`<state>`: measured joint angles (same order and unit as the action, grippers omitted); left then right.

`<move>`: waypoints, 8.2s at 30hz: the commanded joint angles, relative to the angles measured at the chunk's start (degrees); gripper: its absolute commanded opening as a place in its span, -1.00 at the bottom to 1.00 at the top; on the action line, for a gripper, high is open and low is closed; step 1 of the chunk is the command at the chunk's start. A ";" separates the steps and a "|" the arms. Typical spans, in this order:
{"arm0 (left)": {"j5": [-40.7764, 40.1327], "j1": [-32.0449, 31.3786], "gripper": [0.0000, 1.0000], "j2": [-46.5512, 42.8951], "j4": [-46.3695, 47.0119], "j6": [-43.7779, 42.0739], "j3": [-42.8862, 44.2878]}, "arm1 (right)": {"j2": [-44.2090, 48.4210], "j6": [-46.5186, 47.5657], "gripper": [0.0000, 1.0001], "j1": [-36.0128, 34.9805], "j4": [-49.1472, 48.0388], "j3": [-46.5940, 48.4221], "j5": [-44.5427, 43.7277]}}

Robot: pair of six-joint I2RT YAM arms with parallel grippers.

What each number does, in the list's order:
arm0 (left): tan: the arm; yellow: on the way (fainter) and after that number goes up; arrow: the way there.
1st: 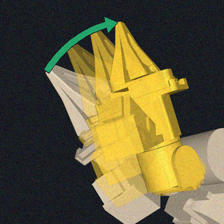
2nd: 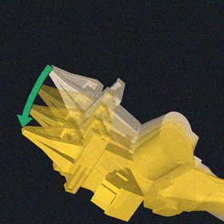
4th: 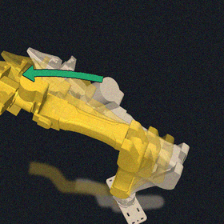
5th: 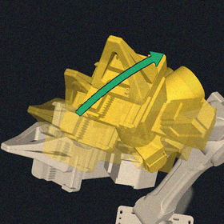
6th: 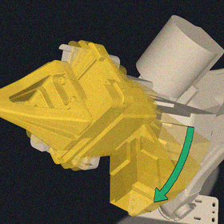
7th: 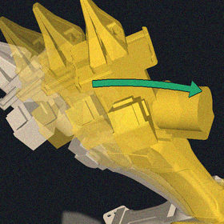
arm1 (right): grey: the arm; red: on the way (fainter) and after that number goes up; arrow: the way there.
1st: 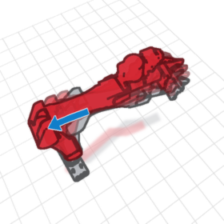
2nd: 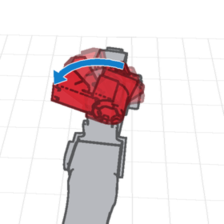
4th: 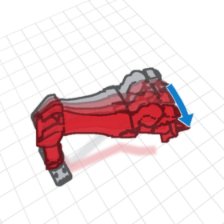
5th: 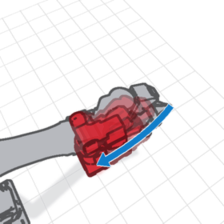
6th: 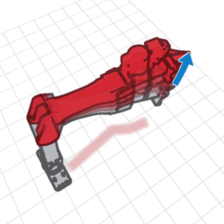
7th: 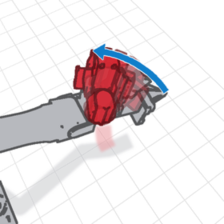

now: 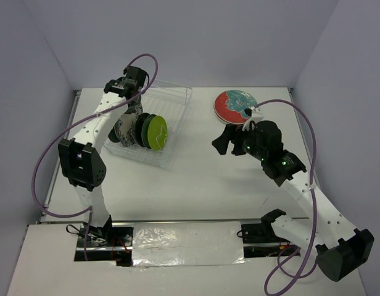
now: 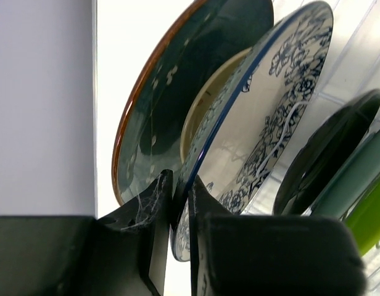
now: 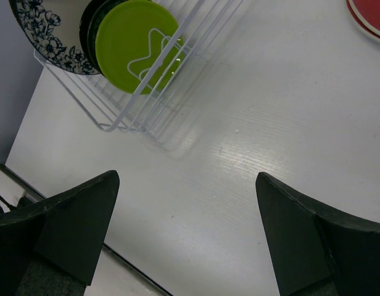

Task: Unload the plates from the dish rack

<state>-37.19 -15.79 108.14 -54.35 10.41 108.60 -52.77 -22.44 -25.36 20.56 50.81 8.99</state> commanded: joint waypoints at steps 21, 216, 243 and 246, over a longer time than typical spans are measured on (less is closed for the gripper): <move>-8.70 -7.41 -1.00 -17.77 -3.40 0.13 13.22 | 3.55 -0.24 0.98 -0.83 0.98 2.46 -1.88; 15.94 0.85 0.99 -41.88 13.40 12.08 -27.42 | -57.63 -9.21 1.00 27.30 5.38 38.70 9.89; 1.42 6.56 0.28 -4.42 10.66 -2.77 -6.90 | -18.33 2.66 1.00 9.81 -6.06 4.56 19.84; 1.68 6.74 0.08 -5.04 12.24 -3.03 -9.19 | -17.10 2.66 1.00 9.28 -5.26 4.56 19.22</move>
<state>-34.44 -9.50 104.90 -44.05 8.75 100.68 -73.17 -20.64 -15.38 16.27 55.02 29.41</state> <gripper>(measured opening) 0.565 0.997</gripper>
